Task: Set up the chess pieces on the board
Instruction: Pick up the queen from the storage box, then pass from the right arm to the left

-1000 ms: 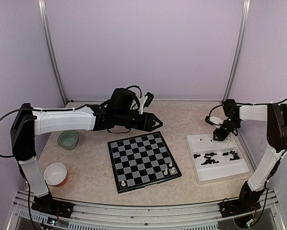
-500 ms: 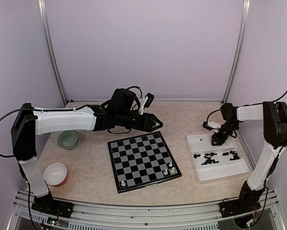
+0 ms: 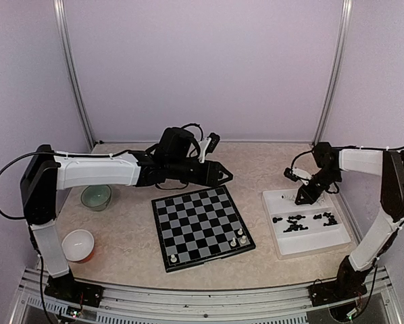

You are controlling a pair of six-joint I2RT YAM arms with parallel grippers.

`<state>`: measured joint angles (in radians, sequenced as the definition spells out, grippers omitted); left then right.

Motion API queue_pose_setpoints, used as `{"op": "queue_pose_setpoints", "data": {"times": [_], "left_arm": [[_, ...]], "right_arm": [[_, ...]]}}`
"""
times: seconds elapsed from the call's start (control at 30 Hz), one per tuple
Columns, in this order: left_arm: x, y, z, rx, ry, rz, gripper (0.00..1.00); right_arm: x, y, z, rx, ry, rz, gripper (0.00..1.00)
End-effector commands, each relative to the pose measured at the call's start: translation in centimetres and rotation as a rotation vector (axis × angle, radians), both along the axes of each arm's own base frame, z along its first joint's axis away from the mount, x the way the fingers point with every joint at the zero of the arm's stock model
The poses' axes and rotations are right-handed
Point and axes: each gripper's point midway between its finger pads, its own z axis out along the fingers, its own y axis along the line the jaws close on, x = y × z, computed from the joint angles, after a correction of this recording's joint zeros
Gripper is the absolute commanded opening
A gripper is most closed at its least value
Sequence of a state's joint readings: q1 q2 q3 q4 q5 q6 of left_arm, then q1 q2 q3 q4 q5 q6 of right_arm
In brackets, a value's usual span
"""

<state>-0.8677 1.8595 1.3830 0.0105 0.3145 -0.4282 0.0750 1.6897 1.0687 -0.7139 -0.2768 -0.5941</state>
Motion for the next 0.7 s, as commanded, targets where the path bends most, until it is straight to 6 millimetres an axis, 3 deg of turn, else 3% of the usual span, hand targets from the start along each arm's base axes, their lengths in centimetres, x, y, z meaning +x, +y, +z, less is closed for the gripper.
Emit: {"op": "queue_pose_setpoints", "data": {"times": [0.0, 0.23, 0.33, 0.5, 0.67], "left_arm": [[-0.1, -2.3, 1.1, -0.081, 0.018, -0.05, 0.5], [-0.5, -4.6, 1.6, -0.216, 0.124, -0.137, 0.53], [-1.1, -5.1, 2.0, -0.265, 0.159, -0.176, 0.53], [-2.3, -6.0, 2.3, -0.318, 0.204, -0.237, 0.54], [-2.7, -6.4, 1.5, -0.328, 0.242, -0.251, 0.53]], "right_arm": [[-1.1, 4.2, 6.3, 0.12, -0.094, 0.082, 0.05], [-3.6, 13.1, 12.7, 0.26, -0.188, 0.352, 0.05], [-4.6, 16.0, 14.6, 0.31, -0.197, 0.441, 0.06], [-5.5, 18.6, 15.0, 0.31, -0.186, 0.531, 0.06], [-6.2, 19.7, 14.7, 0.288, -0.18, 0.568, 0.07]]}}
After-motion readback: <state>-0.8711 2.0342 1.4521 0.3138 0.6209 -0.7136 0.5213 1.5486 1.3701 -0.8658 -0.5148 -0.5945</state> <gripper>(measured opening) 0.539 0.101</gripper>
